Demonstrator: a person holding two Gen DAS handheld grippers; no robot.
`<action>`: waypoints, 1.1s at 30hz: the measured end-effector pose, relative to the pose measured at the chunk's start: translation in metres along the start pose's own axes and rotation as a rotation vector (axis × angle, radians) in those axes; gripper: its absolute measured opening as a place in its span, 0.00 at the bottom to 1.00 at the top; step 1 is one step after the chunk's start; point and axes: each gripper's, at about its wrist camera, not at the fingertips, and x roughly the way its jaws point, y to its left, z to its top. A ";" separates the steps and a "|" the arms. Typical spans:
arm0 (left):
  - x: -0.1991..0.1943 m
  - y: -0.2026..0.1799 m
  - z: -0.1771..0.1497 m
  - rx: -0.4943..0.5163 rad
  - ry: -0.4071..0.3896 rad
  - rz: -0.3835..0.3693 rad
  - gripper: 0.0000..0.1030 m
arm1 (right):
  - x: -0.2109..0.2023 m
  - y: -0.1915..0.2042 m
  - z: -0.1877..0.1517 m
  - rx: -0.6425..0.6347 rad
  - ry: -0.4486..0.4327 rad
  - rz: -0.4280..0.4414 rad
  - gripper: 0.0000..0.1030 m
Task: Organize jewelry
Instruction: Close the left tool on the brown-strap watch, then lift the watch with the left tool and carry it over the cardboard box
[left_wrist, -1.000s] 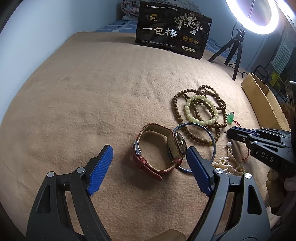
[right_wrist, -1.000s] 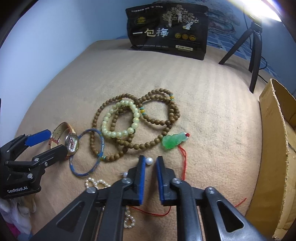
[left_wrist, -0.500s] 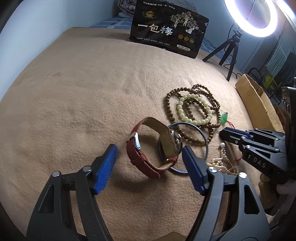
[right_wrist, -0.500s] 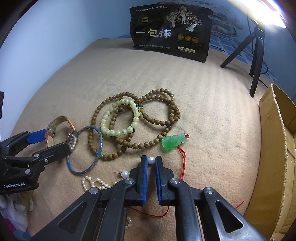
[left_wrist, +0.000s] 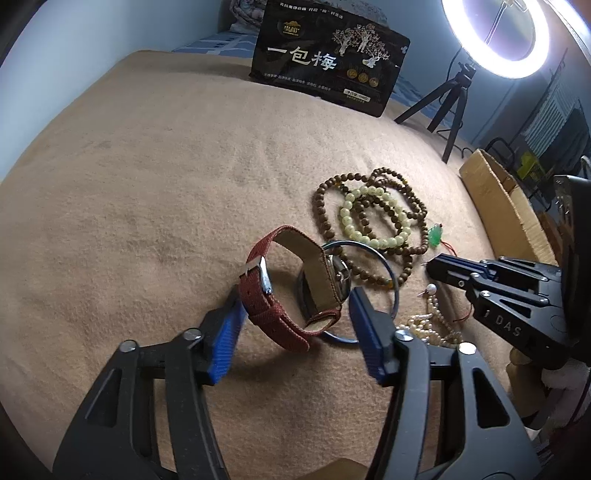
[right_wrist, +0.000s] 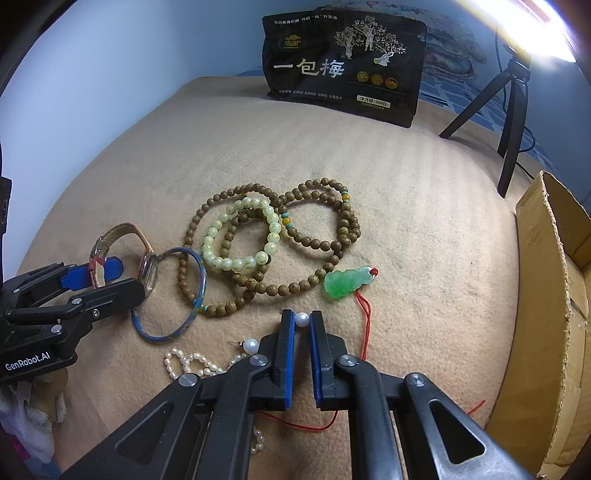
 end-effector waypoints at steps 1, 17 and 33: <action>-0.001 0.000 0.000 0.000 -0.002 0.007 0.67 | 0.000 0.000 0.000 0.000 0.000 0.000 0.05; 0.006 0.005 0.005 0.014 -0.014 0.076 0.61 | -0.001 0.002 -0.001 -0.012 0.002 -0.007 0.05; -0.024 -0.007 0.000 0.040 -0.063 0.067 0.59 | -0.024 -0.004 -0.001 -0.005 -0.044 -0.008 0.05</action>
